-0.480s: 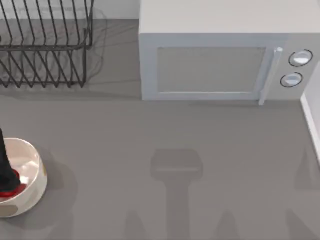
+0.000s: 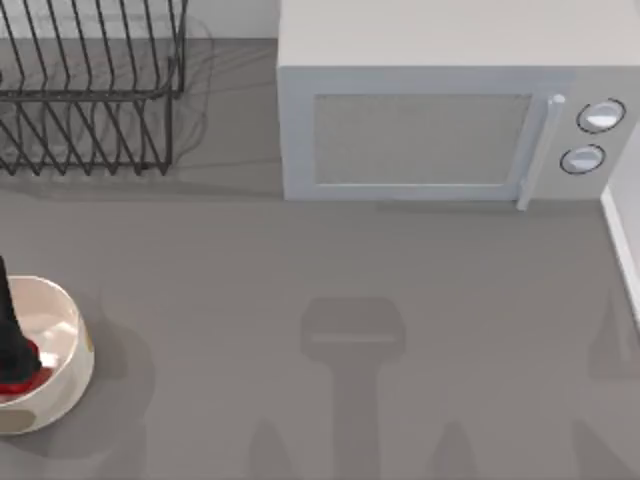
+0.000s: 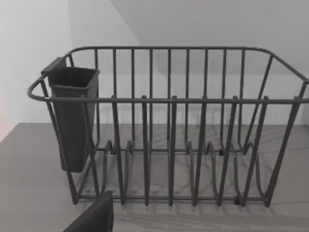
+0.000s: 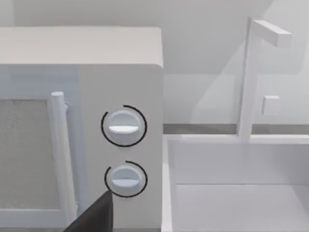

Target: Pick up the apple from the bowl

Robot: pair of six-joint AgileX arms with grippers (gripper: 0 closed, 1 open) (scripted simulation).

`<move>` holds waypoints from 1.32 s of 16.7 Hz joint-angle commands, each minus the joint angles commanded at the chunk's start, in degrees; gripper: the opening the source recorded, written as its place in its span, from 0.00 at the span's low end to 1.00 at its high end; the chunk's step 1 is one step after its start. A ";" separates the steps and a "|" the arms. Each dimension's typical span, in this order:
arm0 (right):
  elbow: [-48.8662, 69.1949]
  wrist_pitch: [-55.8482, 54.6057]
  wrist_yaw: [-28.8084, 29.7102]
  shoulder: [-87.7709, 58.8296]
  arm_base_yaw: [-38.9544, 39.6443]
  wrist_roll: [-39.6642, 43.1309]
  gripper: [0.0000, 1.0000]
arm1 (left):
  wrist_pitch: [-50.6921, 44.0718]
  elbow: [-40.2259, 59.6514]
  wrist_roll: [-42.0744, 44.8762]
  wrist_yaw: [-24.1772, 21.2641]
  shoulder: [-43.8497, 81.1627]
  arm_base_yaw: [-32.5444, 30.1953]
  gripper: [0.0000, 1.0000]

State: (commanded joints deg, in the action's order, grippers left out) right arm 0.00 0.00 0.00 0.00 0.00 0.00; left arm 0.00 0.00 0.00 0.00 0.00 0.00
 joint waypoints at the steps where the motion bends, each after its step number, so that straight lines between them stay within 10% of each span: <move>1: 0.00 0.00 0.00 0.00 0.00 0.00 1.00 | 0.00 0.00 0.00 0.00 0.00 0.00 1.00; 22: 0.00 0.00 0.00 0.00 0.00 0.00 1.00 | -10.31 10.25 0.59 0.00 12.89 0.40 1.00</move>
State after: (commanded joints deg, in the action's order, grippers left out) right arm 0.00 0.00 0.00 0.00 0.00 0.00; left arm -10.31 10.25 0.59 0.00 12.89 0.40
